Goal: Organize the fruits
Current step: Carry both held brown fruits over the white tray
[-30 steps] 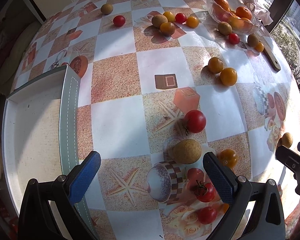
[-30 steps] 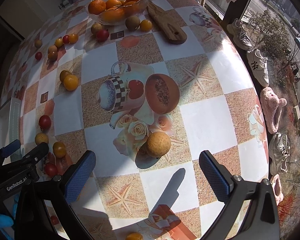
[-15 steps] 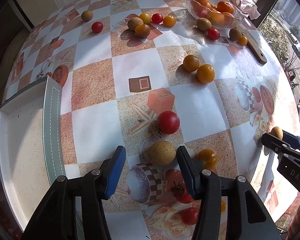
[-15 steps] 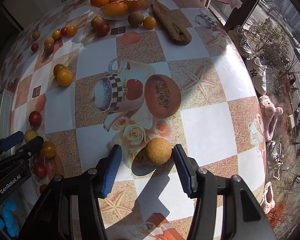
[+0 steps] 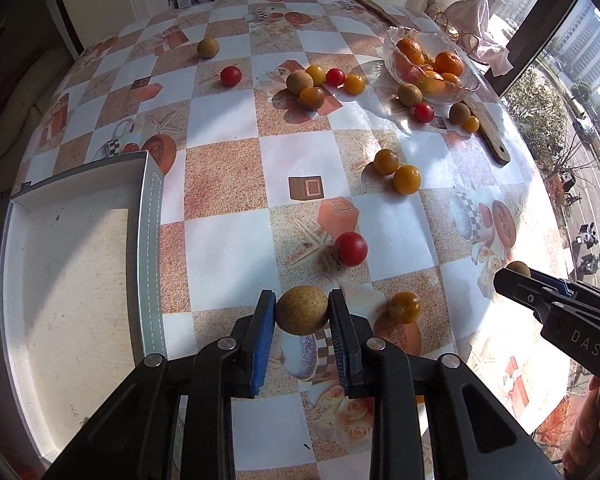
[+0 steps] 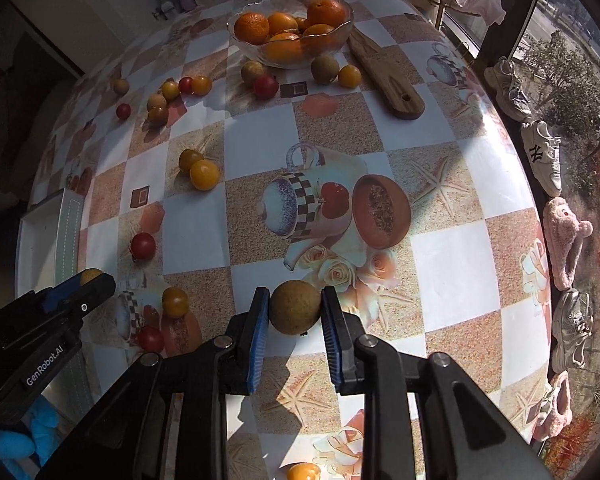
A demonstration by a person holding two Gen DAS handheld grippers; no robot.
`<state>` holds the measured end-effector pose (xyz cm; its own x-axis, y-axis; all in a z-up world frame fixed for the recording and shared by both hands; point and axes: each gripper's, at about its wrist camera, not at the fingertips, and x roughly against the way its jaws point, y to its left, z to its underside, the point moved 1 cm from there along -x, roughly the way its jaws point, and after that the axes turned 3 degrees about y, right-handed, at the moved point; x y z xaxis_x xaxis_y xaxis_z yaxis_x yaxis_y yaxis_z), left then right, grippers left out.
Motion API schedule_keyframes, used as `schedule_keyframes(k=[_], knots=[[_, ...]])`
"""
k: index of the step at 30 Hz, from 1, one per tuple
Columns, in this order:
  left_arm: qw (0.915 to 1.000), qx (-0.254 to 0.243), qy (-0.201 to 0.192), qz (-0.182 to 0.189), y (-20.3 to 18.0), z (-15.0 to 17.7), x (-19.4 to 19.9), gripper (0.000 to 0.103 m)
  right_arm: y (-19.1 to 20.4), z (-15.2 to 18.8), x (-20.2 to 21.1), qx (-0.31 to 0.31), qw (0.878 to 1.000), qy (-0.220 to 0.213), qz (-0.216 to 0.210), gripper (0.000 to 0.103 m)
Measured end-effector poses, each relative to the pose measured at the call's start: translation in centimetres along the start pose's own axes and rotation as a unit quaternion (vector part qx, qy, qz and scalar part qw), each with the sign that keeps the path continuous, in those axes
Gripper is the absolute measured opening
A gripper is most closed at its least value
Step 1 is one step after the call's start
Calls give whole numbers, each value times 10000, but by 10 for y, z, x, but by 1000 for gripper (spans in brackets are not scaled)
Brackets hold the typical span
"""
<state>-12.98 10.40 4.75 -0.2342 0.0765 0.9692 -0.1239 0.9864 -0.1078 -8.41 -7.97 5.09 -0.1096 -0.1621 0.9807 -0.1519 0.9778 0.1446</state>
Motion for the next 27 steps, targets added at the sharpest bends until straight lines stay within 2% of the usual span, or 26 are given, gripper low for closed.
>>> schedule_keyframes(k=[6,13,20,27], knots=[[9992,383,-107,-68,62,12,24,29,50,-11,7,347,9988,-27,-333,28],[9943,901,-306,-481,145,16,43,29,127,-26,-1,894,9934,90,-709,28],[9864,1323,-222,-946,219,17,28,29,211,-35,-24,1357,9840,348,-1099,28],[9847,1351,-84,-1095,248,18,0,29,271,-48,-59,1673,9783,543,-1093,28]])
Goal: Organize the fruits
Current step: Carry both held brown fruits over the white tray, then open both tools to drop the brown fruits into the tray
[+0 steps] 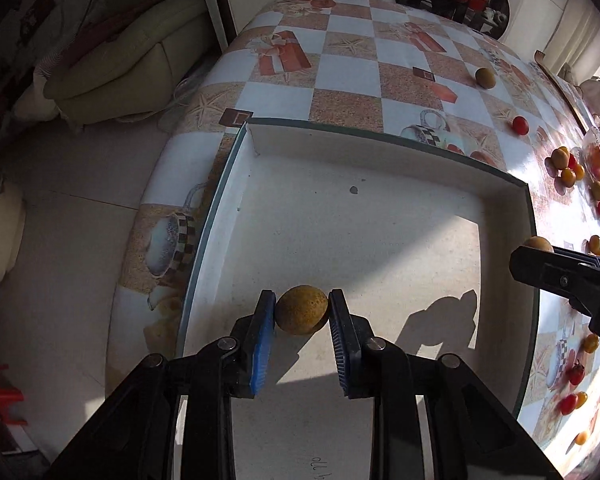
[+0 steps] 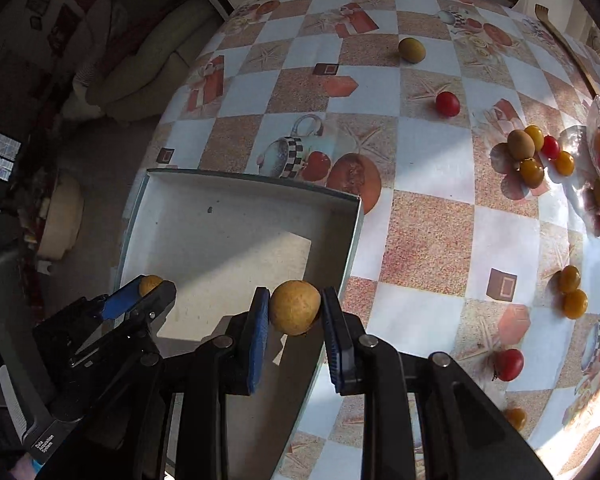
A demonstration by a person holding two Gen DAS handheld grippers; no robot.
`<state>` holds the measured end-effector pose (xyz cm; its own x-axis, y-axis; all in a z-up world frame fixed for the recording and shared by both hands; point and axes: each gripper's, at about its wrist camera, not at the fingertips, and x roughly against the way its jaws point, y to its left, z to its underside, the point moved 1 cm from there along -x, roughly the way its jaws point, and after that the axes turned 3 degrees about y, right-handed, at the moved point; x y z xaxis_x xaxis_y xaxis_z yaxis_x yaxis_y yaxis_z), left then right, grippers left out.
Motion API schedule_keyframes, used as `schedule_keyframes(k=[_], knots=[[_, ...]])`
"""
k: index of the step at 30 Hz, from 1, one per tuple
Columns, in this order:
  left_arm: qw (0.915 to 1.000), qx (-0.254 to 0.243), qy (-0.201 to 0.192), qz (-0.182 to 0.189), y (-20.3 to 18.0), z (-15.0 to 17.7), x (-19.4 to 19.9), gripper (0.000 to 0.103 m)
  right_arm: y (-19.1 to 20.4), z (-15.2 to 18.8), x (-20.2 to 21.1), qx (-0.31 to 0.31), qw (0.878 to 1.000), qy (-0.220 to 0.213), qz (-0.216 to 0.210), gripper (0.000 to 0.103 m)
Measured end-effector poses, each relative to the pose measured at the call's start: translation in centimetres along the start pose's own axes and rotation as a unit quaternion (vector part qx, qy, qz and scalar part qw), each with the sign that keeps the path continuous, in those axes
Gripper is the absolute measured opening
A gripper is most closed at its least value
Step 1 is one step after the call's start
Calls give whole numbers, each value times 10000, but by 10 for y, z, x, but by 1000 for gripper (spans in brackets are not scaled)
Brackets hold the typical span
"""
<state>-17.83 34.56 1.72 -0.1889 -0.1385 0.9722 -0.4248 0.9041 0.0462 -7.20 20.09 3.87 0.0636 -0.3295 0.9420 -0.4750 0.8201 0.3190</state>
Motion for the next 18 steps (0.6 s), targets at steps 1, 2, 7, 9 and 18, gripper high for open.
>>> schedule_keyframes(k=[1,2,7,9,18], knots=[[10000,-16,13,10,2,1,-3,29,3,-3,-6,25,10000,38,17,28],[10000,-19,20,25,2,1,-5,29,5,-4,-9,53,10000,69,40,28],[9999,-92,-75,56,1,3,-5,29,11,-12,-30,146,9993,187,272,29],[9999,-125,-79,83,1,3,-5,29,13,-13,-36,184,9989,250,362,29],[9996,-232,-181,-52,2,10,-1,84,23,-14,-39,390,9981,292,390,52]])
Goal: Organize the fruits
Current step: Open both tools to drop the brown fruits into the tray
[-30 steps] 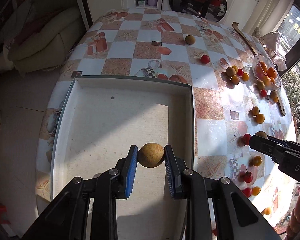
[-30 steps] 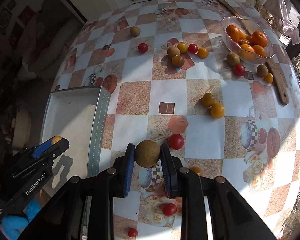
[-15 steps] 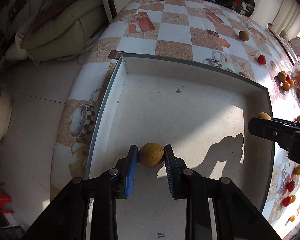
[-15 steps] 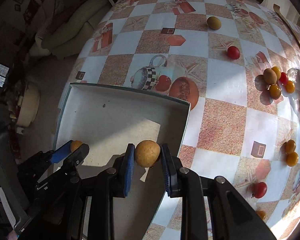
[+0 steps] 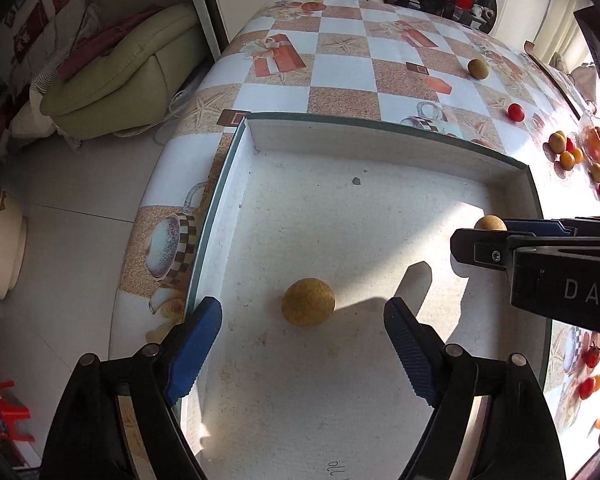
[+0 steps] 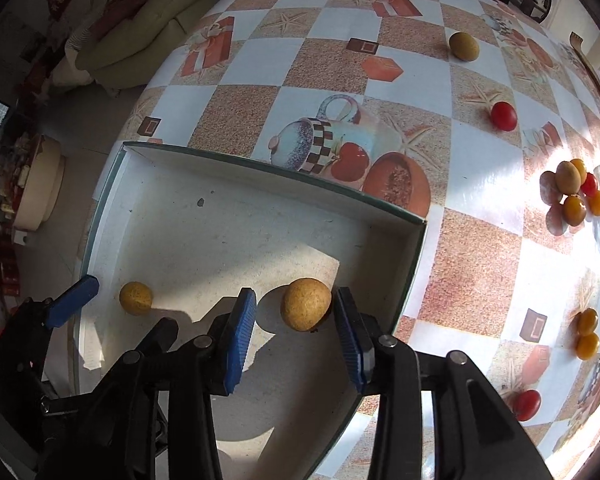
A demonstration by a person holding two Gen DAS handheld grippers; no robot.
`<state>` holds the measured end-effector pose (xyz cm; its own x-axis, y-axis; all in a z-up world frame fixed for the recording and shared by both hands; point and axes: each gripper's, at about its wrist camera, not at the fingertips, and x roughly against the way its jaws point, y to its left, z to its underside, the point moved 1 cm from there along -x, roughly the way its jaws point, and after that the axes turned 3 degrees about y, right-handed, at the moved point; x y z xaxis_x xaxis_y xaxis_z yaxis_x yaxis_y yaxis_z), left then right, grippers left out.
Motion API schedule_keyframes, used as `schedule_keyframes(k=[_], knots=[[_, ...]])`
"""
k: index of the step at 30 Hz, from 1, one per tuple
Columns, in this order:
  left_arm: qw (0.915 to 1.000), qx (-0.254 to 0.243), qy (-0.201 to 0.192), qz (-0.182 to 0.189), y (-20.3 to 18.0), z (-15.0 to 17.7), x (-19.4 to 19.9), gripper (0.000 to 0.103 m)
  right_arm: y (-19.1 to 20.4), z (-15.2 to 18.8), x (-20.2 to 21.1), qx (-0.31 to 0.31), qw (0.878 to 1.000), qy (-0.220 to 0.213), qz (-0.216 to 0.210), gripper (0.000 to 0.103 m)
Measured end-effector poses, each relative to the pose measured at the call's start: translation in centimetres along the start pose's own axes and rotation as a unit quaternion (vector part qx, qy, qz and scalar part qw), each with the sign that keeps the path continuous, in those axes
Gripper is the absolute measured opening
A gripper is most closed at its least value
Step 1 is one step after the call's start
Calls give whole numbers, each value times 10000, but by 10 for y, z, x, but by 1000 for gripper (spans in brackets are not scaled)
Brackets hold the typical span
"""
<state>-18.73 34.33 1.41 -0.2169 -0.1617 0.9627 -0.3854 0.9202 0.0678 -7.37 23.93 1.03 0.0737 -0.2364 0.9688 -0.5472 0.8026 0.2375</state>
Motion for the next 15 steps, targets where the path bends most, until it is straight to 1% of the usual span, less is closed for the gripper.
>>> schedule_keyframes(k=[1,3,5,9,15], knots=[[10000,-2,11,-8,0,1,0,84,0,0,3,-20,10000,-21,-85,55],[10000,-12,12,-21,-1,4,3,84,0,1,12,-56,9995,-144,-282,72],[10000,-61,31,-37,-4,5,7,84,-1,4,25,-85,9988,-320,-357,83],[9998,-197,18,-28,-17,7,18,84,-12,13,51,-229,9972,-556,-435,83],[9983,-553,-55,158,-56,4,40,84,-57,39,76,-754,9942,-722,-271,83]])
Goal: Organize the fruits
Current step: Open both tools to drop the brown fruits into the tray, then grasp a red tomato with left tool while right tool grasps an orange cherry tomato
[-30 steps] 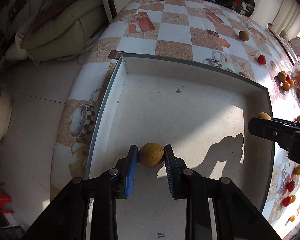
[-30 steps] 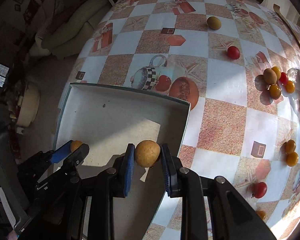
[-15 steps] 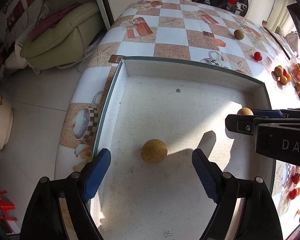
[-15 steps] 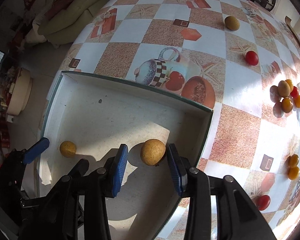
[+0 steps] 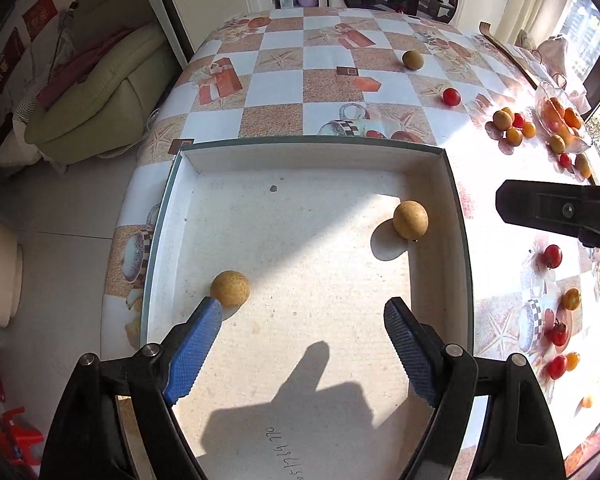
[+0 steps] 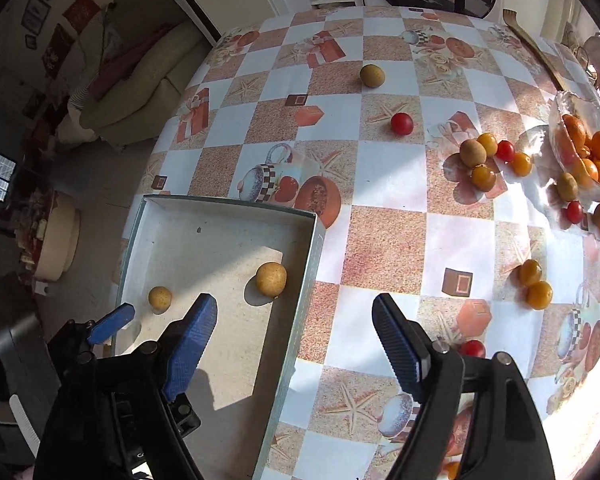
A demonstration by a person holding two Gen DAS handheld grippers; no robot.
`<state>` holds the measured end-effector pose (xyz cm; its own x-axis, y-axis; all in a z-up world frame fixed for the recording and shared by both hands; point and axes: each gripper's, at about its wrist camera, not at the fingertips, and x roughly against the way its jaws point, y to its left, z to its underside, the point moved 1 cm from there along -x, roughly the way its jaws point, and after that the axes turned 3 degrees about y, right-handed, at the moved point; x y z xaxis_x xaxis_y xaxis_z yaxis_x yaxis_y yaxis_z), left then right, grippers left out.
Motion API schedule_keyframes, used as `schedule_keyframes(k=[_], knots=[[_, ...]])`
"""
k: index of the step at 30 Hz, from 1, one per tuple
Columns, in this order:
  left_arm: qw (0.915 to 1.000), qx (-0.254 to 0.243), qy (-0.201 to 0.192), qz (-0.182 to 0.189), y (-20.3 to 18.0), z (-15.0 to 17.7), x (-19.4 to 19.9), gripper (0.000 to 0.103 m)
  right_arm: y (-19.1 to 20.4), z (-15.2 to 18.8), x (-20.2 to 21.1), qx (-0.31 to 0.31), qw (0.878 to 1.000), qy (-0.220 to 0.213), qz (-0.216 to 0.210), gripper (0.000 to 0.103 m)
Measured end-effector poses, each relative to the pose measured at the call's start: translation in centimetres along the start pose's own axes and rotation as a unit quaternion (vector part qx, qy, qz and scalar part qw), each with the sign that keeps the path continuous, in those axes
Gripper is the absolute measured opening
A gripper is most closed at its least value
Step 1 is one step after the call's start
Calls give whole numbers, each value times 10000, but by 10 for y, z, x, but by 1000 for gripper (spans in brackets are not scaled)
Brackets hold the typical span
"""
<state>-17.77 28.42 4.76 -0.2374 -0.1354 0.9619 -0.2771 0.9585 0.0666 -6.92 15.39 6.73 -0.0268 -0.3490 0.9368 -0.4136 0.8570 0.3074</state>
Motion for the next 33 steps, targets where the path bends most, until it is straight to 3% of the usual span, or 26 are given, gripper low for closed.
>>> schedule_keyframes(k=[8,14,22,27,30,33], knots=[[9972,-606,-118,424,-75,-15,21,84,-95,31,27,-731,9948,-88,702,83],[9927,-950,-82,736,-132,-25,14,84,-158,49,32,-1073,9877,6,1140,83],[9879,-1270,50,888,-181,-29,-8,84,-185,35,25,-1180,9891,17,881,81],[9879,-1278,67,875,-193,-30,-19,84,-188,24,13,-1147,9915,156,586,65],[9884,-1240,40,871,-198,-31,-23,84,-187,22,6,-1050,9928,213,527,61],[9888,-1218,39,858,-204,-32,-26,73,-184,18,5,-910,9944,157,509,59]])
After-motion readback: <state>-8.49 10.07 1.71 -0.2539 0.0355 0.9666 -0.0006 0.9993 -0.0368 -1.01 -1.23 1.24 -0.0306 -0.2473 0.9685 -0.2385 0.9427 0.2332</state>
